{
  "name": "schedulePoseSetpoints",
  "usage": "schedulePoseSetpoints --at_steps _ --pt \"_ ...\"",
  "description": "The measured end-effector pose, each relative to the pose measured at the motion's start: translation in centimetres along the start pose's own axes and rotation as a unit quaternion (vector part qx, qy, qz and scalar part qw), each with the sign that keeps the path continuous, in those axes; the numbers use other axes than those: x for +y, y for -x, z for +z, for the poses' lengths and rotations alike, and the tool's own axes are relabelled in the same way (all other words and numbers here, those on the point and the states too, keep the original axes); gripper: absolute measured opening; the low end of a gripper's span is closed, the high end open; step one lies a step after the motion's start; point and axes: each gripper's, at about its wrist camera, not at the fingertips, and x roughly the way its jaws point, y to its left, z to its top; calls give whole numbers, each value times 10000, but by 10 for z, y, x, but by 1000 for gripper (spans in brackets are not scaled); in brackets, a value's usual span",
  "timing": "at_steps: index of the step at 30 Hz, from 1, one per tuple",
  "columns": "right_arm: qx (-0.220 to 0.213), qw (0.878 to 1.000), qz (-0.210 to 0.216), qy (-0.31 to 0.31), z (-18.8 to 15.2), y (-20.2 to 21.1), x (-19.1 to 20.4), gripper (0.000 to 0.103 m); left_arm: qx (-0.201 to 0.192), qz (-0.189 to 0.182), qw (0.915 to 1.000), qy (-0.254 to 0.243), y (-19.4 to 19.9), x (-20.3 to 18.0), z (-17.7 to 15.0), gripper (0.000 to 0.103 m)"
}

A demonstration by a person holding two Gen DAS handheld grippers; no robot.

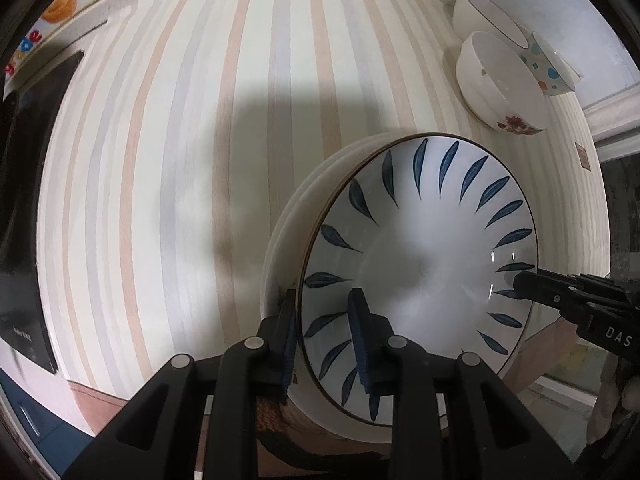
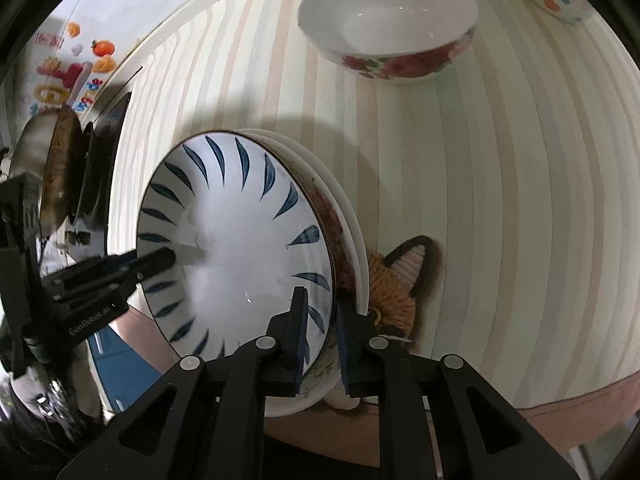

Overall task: Organize plates and bowls
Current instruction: 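Lower the blue-striped plate onto the stack and open both grippers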

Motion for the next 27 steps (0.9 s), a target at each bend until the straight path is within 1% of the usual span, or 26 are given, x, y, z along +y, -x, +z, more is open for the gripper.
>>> schedulePoseSetpoints --at_steps 2,9,12,17,19,21,23,27 --pt "-8 9999 69 -72 -1 1 -2 21 17 -9 10000 43 -1 0 0 23" --pt "-40 9996 233 -157 -4 5 -7 22 -20 21 9997 224 2 1 -1 23" --pt "-41 9996 235 -122 -5 6 -6 23 -74 35 9996 275 9 8 -2 23" --pt "-140 9998 146 -48 -9 12 -5 24 -211 152 9993 267 20 8 -10 23" --pt "-200 9998 71 -3 -12 18 -1 24 -339 243 9989 232 31 7 -16 23" --pt "-307 9995 -63 49 -18 26 5 29 -487 330 9981 175 44 5 -25 23" --pt "-474 9985 -226 139 -26 39 14 33 -675 373 9970 95 58 2 -36 23" --pt "-828 9956 -379 203 -52 70 35 37 -998 393 9942 -60 94 -3 -58 23"
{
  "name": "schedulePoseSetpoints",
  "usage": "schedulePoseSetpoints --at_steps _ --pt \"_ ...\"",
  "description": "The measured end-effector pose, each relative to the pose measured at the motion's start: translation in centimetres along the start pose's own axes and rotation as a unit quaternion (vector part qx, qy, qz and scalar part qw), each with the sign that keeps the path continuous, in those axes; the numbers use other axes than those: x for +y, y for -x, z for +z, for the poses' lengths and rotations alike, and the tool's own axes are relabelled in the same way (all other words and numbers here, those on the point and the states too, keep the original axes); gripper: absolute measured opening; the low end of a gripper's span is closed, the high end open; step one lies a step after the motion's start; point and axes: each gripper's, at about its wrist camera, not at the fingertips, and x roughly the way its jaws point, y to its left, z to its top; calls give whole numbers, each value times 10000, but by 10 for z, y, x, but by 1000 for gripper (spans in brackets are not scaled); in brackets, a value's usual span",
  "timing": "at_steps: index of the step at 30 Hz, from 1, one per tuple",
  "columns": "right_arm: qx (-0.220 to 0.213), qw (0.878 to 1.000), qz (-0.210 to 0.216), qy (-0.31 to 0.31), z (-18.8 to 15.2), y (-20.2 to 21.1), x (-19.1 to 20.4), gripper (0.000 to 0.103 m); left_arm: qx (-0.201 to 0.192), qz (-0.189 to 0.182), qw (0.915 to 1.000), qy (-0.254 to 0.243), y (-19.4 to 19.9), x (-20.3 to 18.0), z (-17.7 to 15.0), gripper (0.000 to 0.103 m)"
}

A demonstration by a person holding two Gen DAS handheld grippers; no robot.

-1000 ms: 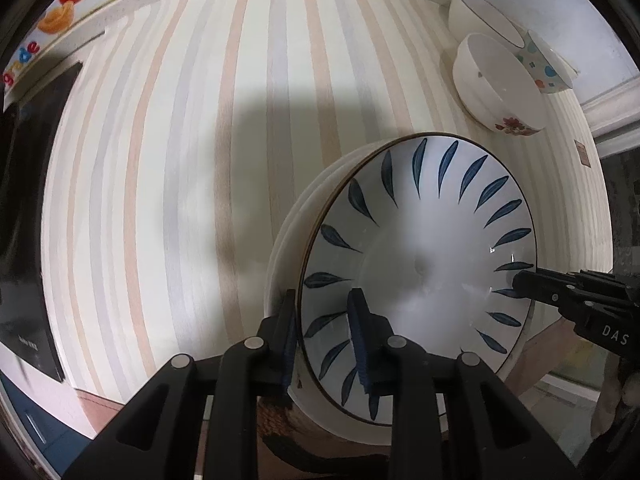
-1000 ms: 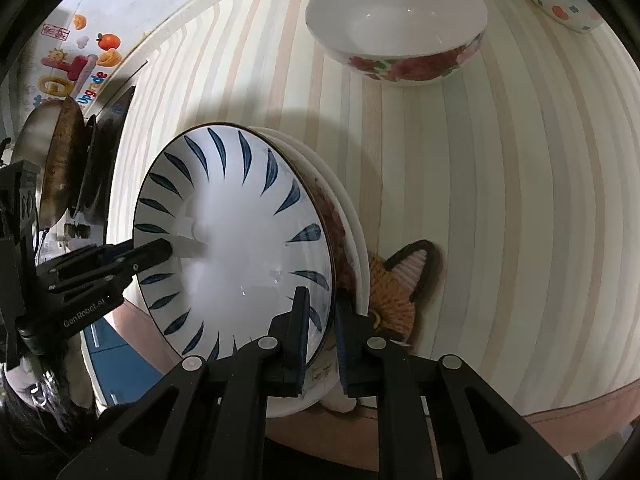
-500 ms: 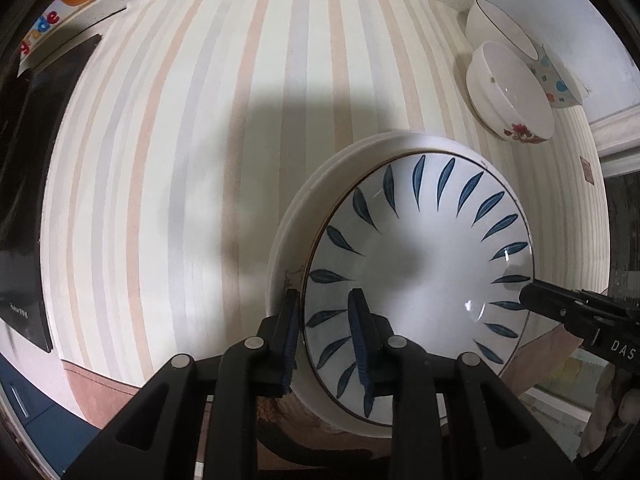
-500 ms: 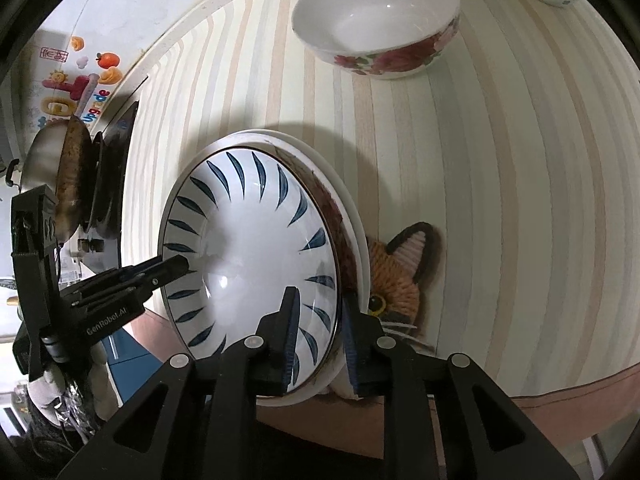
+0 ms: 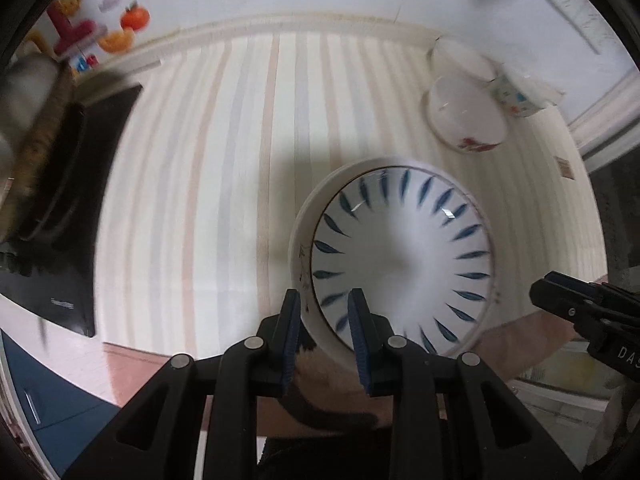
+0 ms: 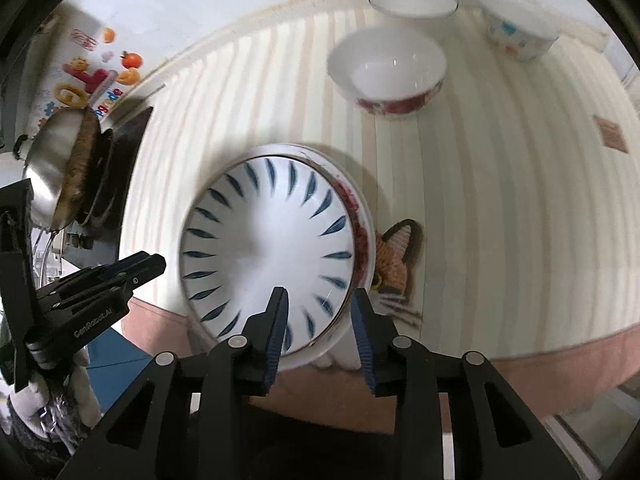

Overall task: Organize plates and bowls
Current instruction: 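Lower the blue-striped plate onto the stack and open both grippers, then withdraw both grippers from the stack toward the white bowls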

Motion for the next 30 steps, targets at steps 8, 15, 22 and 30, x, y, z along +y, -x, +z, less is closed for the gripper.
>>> schedulePoseSetpoints --at_steps 8,15,22,30 --pt "-615 9978 -195 128 -45 66 42 65 -607 52 9979 -231 63 -13 -27 42" --pt "-935 9949 -313 229 -79 102 70 88 -871 7 9954 -401 92 -18 -47 71" --pt "-1096 9933 -326 193 -94 122 72 93 -859 -94 9955 -378 99 -31 -48 71" --pt "-1380 9904 29 -104 -61 134 24 94 -903 -97 9957 -177 79 -58 -3 71"
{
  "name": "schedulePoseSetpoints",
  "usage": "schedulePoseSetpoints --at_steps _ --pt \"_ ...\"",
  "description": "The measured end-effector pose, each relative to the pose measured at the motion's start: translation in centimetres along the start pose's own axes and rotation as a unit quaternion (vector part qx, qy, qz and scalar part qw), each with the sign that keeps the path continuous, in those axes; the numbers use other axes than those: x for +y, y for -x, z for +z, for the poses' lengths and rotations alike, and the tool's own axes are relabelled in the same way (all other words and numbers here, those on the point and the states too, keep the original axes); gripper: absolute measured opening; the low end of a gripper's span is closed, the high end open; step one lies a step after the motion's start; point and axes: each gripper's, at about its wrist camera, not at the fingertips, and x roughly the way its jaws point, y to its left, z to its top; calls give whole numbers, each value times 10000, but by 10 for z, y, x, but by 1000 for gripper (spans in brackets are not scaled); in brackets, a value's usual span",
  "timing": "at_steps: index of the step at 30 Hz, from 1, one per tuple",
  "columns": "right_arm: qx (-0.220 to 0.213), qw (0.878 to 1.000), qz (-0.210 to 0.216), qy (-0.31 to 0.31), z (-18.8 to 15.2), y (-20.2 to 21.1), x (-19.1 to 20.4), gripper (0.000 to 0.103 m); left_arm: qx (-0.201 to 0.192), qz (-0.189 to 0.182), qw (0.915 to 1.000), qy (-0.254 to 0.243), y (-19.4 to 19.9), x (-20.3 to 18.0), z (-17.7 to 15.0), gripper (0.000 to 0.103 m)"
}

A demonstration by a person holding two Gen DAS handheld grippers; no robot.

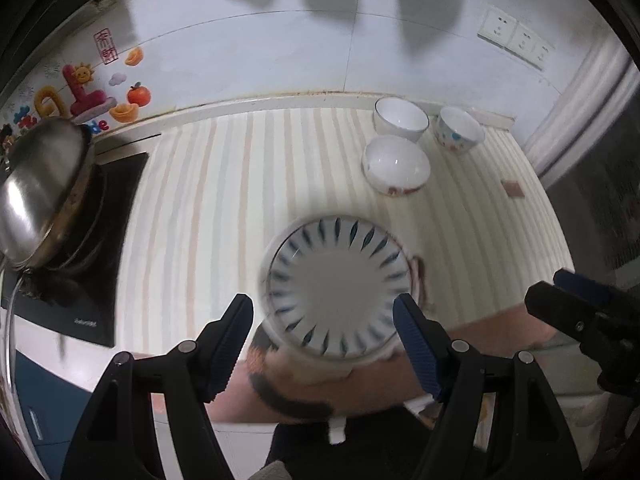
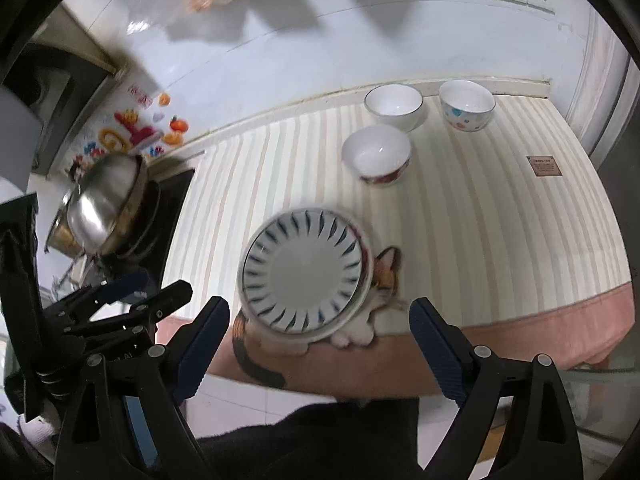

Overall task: Organize plates and bowls
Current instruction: 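Withdraw both grippers from the stack toward the white bowls, then grasp the plain white bowl rim with both grippers and lift it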

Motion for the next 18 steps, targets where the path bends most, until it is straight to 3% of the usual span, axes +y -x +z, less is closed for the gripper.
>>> schedulePoseSetpoints --at_steps 6,12,13,18 --pt "82 9994 256 -230 57 -40 -56 94 131 -58 9996 243 -55 -23 62 71" --pt "392 9968 551 -435 118 -112 -108 93 631 -151 9970 418 -139 -37 126 70" --pt "489 9958 617 -475 127 -128 -116 90 733 -167 9962 449 -155 -39 134 61" --pt "840 9915 768 -630 167 -199 -145 69 1381 -309 9885 530 -232 -48 164 38"
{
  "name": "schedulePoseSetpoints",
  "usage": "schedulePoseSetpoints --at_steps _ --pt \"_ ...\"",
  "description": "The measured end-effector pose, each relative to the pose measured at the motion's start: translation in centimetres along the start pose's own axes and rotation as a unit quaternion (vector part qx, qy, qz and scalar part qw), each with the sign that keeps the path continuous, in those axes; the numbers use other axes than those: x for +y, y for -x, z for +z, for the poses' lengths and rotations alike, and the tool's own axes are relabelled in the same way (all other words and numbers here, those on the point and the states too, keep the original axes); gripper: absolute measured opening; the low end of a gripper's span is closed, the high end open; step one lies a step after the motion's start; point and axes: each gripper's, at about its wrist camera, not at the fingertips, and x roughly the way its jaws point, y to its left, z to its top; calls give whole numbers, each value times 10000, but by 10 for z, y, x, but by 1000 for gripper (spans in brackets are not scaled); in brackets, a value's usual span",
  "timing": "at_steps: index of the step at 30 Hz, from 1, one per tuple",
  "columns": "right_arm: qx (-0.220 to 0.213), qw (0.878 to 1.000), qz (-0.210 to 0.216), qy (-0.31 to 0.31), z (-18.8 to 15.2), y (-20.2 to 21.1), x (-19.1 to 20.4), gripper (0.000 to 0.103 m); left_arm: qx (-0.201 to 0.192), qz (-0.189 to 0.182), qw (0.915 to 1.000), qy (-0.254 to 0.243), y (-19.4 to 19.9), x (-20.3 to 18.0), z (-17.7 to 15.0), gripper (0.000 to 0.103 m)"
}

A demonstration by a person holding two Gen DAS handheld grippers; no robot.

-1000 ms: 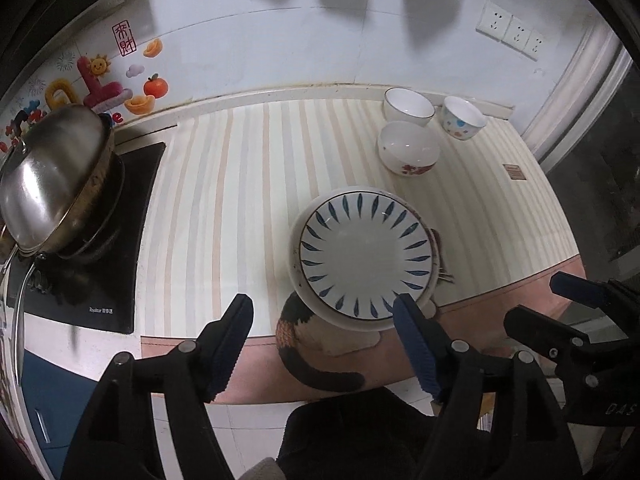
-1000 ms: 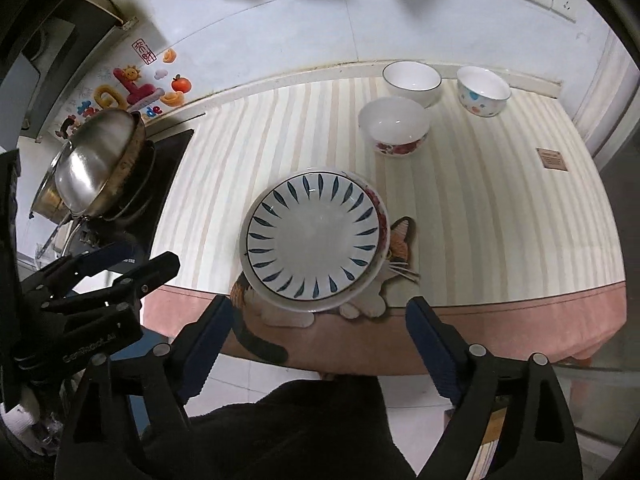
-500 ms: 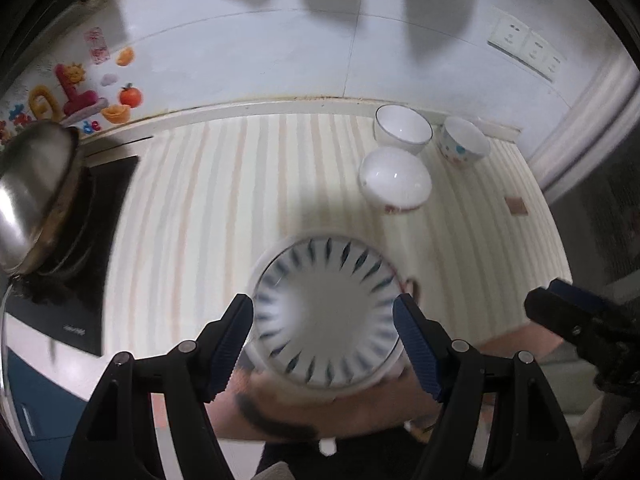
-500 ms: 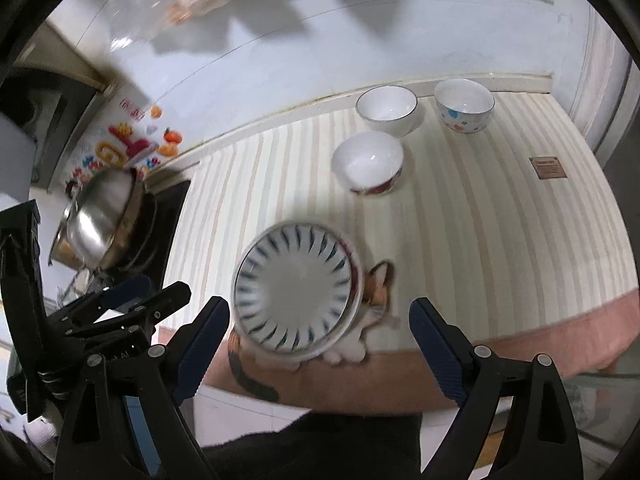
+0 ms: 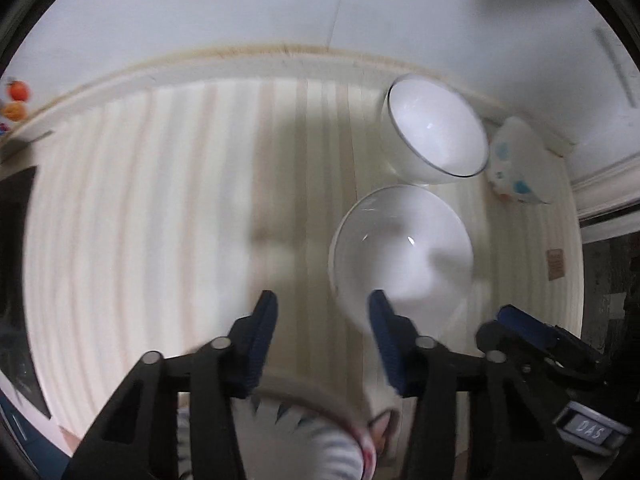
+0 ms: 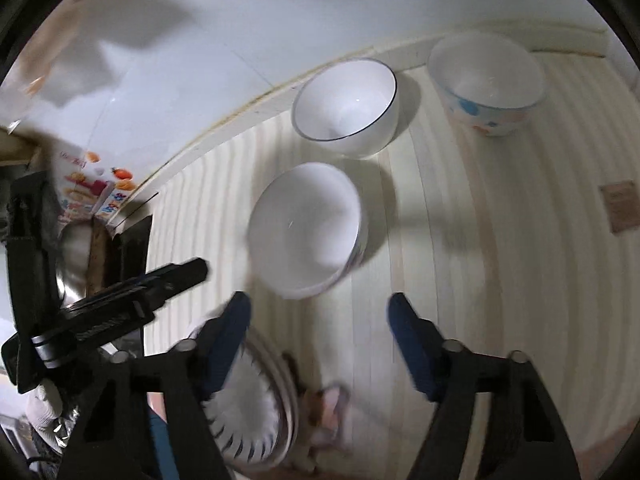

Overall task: Organize plates and bowls
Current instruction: 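Grasp the plain white bowl rim with both grippers and lift it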

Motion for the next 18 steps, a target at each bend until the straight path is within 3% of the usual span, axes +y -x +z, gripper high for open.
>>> schedulePoseSetpoints --at_steps 3,4,5,8,18 --pt "232 9996 45 -132 22 -33 -14 56 189 -70 9998 25 -24 -4 14 23" --pt "337 9992 110 -204 28 -45 -18 43 214 -101 9997 20 -29 -5 17 18" --pt "402 9988 141 -243 32 -53 -21 32 229 -77 9997 0 -32 -6 19 17" --pt "506 9983 52 -296 39 -71 -29 18 202 66 9997 -106 -34 -11 20 17" --pt "504 9986 -63 -161 32 -61 -30 17 -5 81 9994 -350 -11 -43 0 17"
